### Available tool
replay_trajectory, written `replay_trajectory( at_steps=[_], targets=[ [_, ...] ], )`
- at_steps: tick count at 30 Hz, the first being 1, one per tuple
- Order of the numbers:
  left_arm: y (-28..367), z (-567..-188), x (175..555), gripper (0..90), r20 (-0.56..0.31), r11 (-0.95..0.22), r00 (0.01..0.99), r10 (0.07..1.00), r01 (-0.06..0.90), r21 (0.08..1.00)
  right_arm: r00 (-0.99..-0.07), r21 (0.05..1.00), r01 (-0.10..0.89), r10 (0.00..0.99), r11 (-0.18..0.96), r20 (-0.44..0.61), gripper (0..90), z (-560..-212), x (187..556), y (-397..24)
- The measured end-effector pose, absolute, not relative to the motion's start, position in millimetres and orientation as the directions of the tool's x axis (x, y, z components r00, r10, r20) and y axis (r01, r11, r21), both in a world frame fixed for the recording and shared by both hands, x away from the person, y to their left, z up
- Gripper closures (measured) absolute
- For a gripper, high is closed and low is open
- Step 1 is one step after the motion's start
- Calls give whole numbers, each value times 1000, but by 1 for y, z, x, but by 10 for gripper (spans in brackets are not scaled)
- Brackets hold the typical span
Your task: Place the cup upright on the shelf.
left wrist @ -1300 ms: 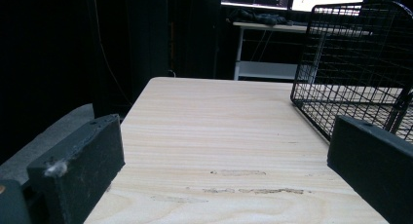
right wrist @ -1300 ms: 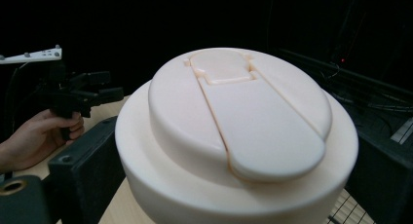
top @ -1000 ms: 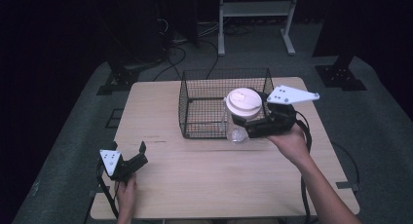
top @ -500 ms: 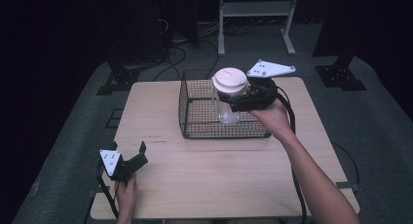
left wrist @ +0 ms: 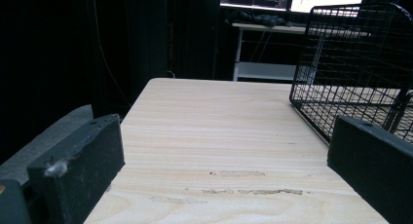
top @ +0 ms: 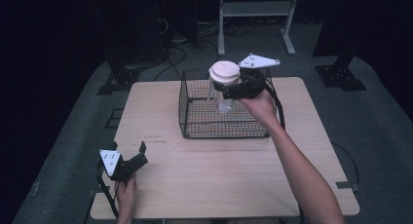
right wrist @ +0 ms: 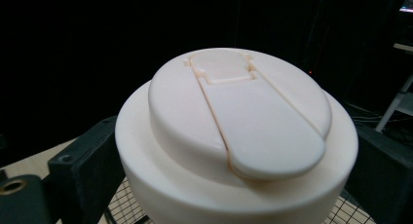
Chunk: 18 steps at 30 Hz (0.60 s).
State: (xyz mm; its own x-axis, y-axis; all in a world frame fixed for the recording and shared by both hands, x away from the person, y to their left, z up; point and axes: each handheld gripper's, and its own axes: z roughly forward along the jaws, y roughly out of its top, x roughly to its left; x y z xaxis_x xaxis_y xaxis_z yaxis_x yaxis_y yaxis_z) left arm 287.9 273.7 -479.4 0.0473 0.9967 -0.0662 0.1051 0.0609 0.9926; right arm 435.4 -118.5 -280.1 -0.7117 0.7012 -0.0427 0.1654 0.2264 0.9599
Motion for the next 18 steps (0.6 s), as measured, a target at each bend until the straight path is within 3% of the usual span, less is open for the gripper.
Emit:
replay_trajectory(
  at_steps=[18],
  targets=[
    [275, -479, 288, 0, -73, 68, 51, 996, 106, 992, -672, 962, 215, 740, 167, 22, 43, -316, 479, -114]
  ],
)
